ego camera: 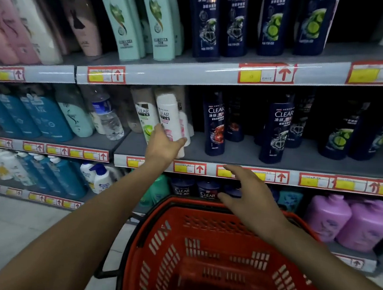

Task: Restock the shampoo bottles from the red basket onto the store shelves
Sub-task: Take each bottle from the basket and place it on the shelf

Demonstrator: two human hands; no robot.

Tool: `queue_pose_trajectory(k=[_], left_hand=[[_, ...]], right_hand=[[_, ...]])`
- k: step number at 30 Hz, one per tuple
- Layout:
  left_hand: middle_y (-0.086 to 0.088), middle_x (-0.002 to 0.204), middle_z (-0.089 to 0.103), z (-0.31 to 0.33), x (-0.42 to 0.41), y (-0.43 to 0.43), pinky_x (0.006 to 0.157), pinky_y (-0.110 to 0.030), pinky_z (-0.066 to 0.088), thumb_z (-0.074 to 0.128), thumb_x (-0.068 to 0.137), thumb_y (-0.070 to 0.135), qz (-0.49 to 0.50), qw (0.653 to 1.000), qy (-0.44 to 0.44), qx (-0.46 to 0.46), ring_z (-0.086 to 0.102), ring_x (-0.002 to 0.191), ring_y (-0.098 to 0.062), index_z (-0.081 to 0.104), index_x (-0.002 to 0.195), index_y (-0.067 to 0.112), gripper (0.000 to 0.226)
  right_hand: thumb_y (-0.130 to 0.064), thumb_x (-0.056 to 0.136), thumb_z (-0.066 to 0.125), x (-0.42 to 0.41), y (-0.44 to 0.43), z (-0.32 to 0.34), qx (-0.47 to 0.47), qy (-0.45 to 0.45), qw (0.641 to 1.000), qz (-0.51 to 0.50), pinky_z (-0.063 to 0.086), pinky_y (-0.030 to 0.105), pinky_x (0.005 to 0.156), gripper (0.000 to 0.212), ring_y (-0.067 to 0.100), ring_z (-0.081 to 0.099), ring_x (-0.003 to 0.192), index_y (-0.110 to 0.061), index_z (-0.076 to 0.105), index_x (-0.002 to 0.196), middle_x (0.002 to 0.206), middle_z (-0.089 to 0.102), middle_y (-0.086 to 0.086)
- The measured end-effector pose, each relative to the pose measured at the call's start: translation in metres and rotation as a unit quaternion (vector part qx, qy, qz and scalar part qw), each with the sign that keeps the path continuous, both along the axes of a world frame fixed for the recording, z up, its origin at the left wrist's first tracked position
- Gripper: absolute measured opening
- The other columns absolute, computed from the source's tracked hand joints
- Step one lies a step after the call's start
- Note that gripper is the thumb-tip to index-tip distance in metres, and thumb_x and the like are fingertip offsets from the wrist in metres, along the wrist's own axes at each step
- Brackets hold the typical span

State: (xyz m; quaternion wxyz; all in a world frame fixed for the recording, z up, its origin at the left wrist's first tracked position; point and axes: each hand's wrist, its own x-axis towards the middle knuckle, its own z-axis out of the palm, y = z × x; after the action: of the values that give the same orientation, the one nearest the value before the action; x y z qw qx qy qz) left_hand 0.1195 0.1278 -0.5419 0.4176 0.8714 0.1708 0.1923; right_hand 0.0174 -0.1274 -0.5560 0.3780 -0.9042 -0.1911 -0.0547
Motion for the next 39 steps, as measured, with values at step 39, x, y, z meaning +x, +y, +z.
queue_pose_trajectory(k=[39], left_hand=[[0.010,0.096,0.069,0.019,-0.113,0.155,0.065,-0.025,0.049,0.094,0.070,0.020,0.067,0.961,-0.108,-0.245,0.064,0.085,-0.002,0.061,0.114,0.022,0.055]], right_hand=[[-0.029,0.077,0.088,0.183,0.215,-0.015,0.105,-0.020,0.960,-0.259,0.056,0.045,0.085,0.046,0.032,0.067,0.101,-0.012,0.058,0.108,0.111,0.068,0.010]])
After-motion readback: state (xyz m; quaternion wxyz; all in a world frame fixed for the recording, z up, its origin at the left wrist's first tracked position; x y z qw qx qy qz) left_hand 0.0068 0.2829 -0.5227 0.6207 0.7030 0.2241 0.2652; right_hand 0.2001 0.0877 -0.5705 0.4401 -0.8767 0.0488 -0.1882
